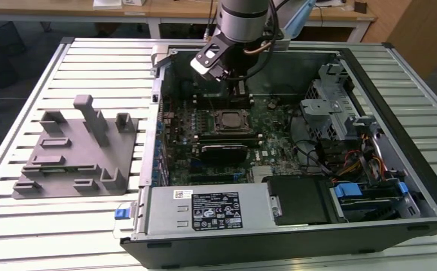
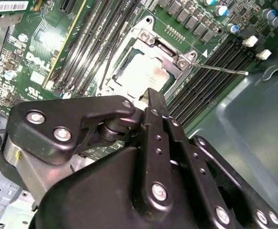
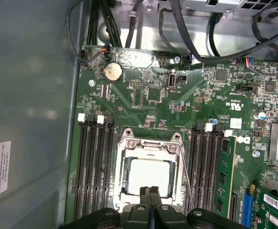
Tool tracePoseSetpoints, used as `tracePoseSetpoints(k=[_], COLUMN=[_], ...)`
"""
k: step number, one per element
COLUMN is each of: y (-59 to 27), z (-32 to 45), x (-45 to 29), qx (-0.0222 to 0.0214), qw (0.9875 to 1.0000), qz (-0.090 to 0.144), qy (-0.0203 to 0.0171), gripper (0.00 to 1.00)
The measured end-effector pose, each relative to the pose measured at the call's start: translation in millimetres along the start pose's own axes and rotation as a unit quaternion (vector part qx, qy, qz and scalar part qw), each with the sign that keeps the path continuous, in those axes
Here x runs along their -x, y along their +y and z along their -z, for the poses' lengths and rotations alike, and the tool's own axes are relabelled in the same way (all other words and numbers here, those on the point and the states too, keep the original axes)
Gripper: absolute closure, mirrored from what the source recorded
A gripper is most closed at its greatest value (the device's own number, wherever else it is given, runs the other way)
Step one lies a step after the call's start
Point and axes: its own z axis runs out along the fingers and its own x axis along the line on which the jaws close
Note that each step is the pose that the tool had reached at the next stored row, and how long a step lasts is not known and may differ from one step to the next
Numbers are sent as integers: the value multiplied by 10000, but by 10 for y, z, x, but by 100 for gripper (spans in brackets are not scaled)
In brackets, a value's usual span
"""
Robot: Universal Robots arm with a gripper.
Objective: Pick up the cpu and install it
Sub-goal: 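Install the first cpu locking lever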
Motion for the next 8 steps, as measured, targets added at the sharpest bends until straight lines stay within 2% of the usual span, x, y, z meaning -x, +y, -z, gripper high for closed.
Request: tracePoseSetpoints(k=[8], y=[0], z=[15], x=[0], qx=[1], qw=[10000], qz=[24], qy=[1], gripper=[89])
